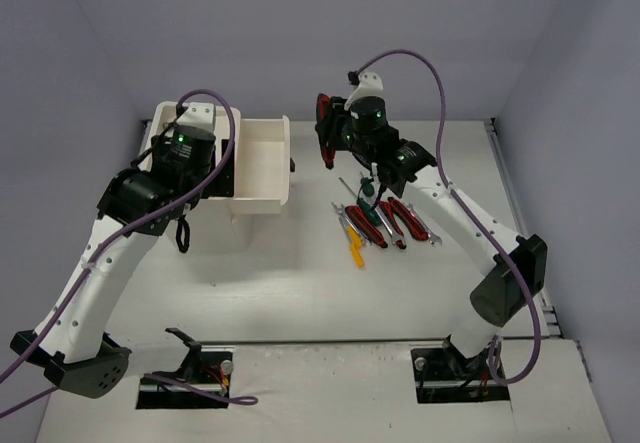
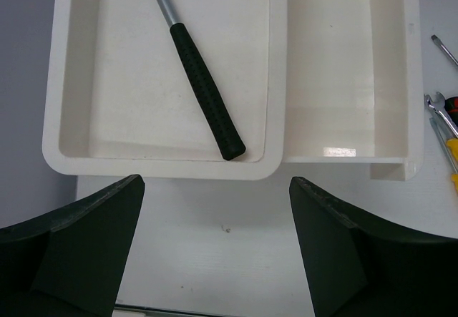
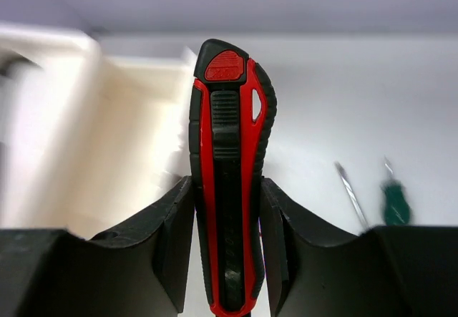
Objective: Sort the tools into containers
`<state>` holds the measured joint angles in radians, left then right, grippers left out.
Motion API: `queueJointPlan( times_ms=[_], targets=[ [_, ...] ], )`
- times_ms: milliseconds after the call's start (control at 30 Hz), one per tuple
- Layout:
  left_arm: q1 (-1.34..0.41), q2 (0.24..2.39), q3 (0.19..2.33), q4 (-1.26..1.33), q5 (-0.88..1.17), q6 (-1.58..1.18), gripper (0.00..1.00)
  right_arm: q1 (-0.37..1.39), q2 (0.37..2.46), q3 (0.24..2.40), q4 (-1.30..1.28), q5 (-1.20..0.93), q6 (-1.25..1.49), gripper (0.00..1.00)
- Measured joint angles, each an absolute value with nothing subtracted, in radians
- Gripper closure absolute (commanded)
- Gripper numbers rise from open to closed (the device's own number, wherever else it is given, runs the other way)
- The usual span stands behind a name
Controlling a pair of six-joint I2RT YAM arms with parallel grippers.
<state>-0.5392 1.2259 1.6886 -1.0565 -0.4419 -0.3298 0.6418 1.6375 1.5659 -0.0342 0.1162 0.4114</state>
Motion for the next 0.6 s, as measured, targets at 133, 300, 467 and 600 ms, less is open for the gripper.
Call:
queueJointPlan(
  times_ms=[133,300,467,600],
  targets=[
    [-0.534,1.230,1.703,-1.056,-0.442,-0.327,0.20,0.665,1.714,1.807,-0.015,0.044,0.476,0.98],
    [-0.529,1.231,1.713,-1.057,-0.441,-0.326,0.20,0.710,1.893,2.008,0.001,-0.011,0.557,0.95],
    [-0.527,1.230,1.719,-1.057,-0.431,-0.332,0.20,0.745,2.052,2.047,-0.022,-0.030,0.615,0.81],
    [-0.526,1.230,1.719,-1.057,-0.417,-0.342,0.20,0.762,2.130,2.046,-0.062,-0.029,0.633,0.64]
  ],
)
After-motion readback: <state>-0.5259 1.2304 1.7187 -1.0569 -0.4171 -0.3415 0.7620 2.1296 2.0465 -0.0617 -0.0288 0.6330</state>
